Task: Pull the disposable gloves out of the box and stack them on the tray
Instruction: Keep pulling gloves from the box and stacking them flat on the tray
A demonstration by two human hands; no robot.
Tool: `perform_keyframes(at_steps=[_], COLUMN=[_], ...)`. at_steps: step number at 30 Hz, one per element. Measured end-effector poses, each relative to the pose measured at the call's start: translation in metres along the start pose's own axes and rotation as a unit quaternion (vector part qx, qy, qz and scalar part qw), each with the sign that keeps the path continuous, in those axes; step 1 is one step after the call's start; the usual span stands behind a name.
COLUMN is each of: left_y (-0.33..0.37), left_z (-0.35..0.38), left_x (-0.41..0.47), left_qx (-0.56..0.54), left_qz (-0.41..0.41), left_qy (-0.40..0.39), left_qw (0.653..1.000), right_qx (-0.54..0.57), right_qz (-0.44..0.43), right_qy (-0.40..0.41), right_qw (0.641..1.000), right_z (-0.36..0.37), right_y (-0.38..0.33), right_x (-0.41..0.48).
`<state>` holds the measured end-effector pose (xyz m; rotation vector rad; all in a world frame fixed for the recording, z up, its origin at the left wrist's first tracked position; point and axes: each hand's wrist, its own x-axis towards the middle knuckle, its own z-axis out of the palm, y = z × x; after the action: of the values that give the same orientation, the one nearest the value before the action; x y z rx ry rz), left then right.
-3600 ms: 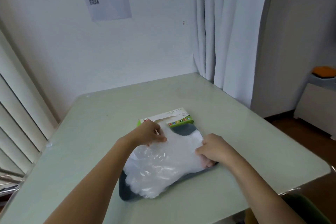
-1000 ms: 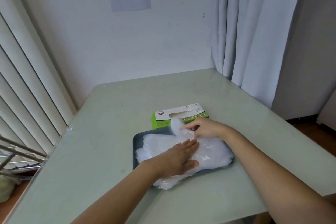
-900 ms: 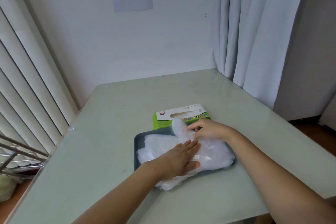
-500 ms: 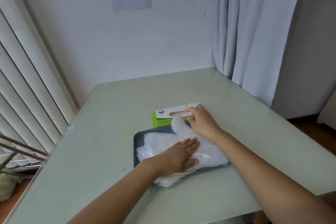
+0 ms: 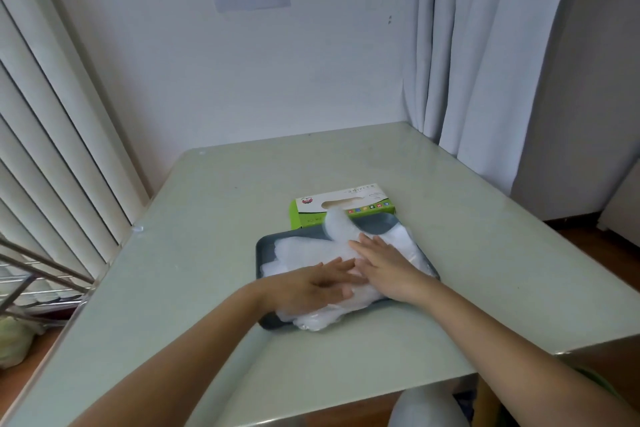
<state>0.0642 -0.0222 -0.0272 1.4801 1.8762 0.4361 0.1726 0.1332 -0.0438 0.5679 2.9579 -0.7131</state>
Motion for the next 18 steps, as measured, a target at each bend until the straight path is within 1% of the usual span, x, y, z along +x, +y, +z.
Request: perform_keyframes(at_steps=[1,3,7,10,13,15,17,18], left_y=[0.0,-0.001,-0.009,-0.007,0.007,0.015,0.02,0.023], left_z=[-0.004,-0.01,-0.02,-0.025,-0.036,-0.044,-0.052,-0.056], left_x=[-0.01,-0.031,-0.064,-0.083,-0.097,-0.103,-0.107,-0.107], left_qx=[-0.016,-0.016,-0.022,0.009,0.053,0.052,0.038,0.032], left_qz=[-0.014,-0.031,-0.054,-0.069,-0.099,-0.124,-0.136,-0.13], left_qy=[-0.016,-0.044,-0.07,-0.094,-0.136,-0.154,-0.132,-0.095], left_qw=[1.0,0.998,0.996,0.993,0.984,0.979,0.981,0.986], right_qx=[-0.029,-0.052,-0.053,-0.05,-0.054,-0.06,-0.07,-0.076], right_qz=[0.0,0.008,0.035,0.048,0.053,0.058,0.061,0.062], right_qy=[-0.002,-0.002,-0.02,-0.038,-0.048,-0.053,-0.053,-0.052], right_qw=[1.0,0.999,0.998,0.997,0.996,0.995,0.994,0.994], right_z=[0.002,0.006,0.008,0.006,0.003,0.002,0.003,0.004], right_y=[0.001,0.002,0.001,-0.002,-0.005,-0.006,-0.007,-0.007], right_x=[0.0,0.0,-0.002,-0.005,-0.008,-0.008,-0.007,-0.008])
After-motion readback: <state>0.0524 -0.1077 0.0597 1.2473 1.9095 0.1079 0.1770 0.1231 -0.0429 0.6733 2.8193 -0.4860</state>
